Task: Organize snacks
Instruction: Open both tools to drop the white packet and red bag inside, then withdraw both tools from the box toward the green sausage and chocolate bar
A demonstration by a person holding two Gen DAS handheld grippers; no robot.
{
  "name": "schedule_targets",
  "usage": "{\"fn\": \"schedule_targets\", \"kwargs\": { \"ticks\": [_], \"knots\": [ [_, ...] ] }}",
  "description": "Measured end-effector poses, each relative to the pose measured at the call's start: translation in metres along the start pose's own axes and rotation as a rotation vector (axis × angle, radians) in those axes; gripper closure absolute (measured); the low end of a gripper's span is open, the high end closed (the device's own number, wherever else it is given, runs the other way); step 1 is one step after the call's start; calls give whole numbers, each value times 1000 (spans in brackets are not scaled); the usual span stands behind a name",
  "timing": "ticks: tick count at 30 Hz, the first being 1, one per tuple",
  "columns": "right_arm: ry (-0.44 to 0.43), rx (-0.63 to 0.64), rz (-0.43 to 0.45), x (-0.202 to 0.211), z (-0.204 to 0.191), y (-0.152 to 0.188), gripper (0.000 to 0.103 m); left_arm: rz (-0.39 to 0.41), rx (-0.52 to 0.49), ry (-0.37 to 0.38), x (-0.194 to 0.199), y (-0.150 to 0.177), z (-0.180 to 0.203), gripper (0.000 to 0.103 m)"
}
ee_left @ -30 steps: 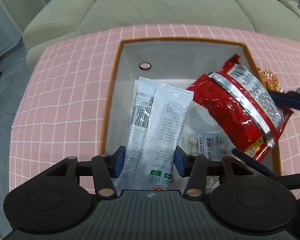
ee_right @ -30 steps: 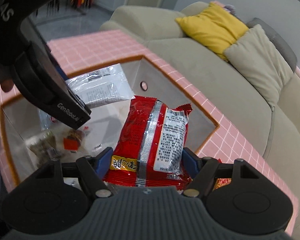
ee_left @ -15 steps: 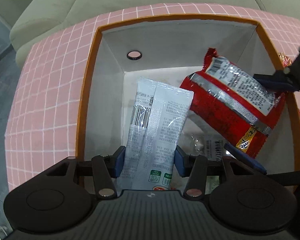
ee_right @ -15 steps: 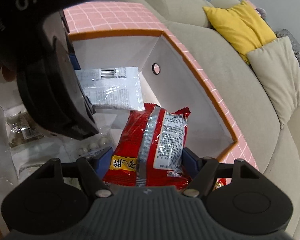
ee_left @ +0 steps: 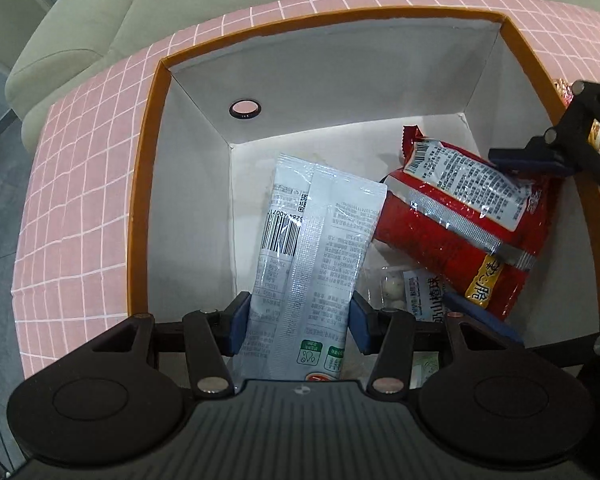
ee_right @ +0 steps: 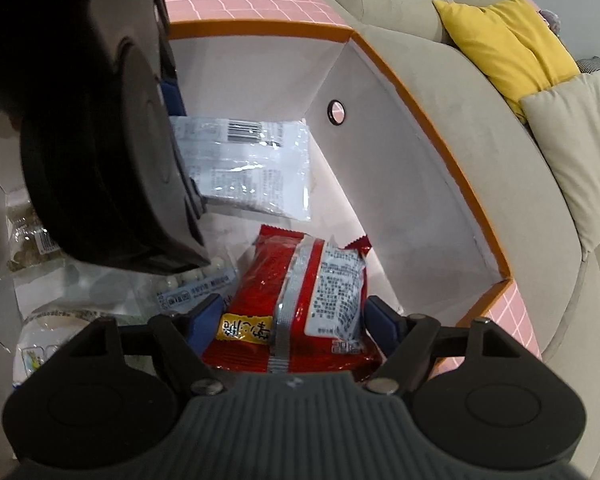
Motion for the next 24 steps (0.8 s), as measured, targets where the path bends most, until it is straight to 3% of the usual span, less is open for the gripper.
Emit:
{"fn": "schedule_targets", "kwargs": {
  "ticks": [10, 24],
  "knots": [
    [0, -6, 6, 12, 3, -1, 16, 27, 4, 10, 17, 2, -4, 36],
    [-2, -127, 69, 61, 13, 7, 14, 148, 64, 4, 69, 20, -9, 36]
  ]
}}
Point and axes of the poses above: each gripper's, at about its wrist camera, not at the fingertips, and x roughly against the way its jaws point, z to its right, y to its underside, the point moved 1 cm from there along -x, roughly the way its jaws point, and after that the axes turned 5 degrees about -z, right-handed, at the moved point
